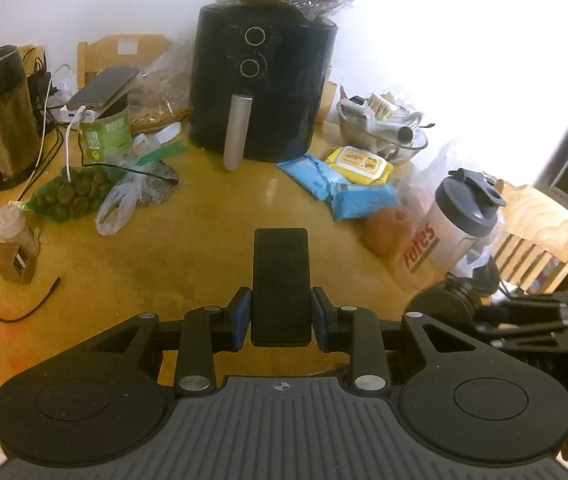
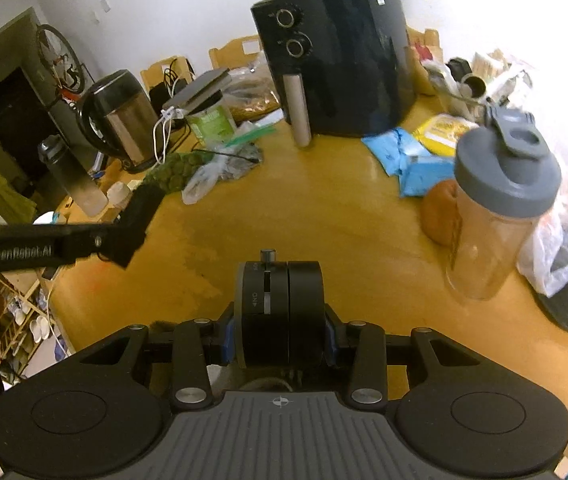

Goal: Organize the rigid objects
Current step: 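Carry the block in the left tool and wheel in the right tool to the box, then open the left tool to drop the block while the right tool releases the wheel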

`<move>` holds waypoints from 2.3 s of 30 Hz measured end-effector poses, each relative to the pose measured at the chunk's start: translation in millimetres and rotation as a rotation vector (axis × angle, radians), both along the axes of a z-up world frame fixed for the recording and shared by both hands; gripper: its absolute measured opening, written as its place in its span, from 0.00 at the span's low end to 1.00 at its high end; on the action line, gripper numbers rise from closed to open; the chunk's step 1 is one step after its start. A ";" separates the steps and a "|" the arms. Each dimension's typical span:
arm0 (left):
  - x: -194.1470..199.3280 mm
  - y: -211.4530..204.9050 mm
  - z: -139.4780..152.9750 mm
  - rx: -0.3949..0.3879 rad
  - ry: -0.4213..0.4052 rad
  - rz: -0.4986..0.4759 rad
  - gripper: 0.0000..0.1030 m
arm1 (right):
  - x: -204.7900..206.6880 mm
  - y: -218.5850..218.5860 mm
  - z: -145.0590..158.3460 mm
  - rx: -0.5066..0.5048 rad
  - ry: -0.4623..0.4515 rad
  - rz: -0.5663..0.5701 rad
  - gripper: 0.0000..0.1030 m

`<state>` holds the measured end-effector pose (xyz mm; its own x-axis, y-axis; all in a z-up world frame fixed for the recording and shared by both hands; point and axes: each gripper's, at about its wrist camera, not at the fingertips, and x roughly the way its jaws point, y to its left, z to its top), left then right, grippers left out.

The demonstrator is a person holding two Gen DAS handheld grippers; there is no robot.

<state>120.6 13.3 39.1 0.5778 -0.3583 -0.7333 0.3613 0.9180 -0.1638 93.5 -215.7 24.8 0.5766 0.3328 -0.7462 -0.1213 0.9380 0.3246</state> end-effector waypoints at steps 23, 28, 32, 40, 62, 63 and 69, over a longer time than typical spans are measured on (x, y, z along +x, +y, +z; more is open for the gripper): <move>-53.9 26.7 -9.5 -0.003 0.060 0.113 0.30 | -24.4 -12.8 2.2 -0.004 -0.019 -0.031 0.42; -64.0 19.9 -17.1 0.005 0.097 0.115 0.30 | -33.5 -22.6 -5.5 0.006 0.012 -0.036 0.42; -68.3 8.3 -20.4 0.005 0.109 0.085 0.30 | -41.8 -29.3 -8.5 0.012 0.024 -0.034 0.42; -77.7 -20.3 -19.8 0.022 0.081 -0.013 0.35 | -51.6 -43.5 -9.3 0.021 0.029 -0.052 0.42; -106.5 -15.2 -31.4 0.047 0.141 0.125 0.51 | -62.8 -30.4 -18.4 -0.006 0.074 0.009 0.42; -107.2 -14.1 -31.3 0.048 0.141 0.129 0.51 | -62.5 -29.2 -18.3 -0.006 0.076 0.011 0.42; -113.3 -7.4 -30.8 0.055 0.137 0.157 0.51 | -60.2 -23.1 -19.4 0.000 0.089 0.012 0.42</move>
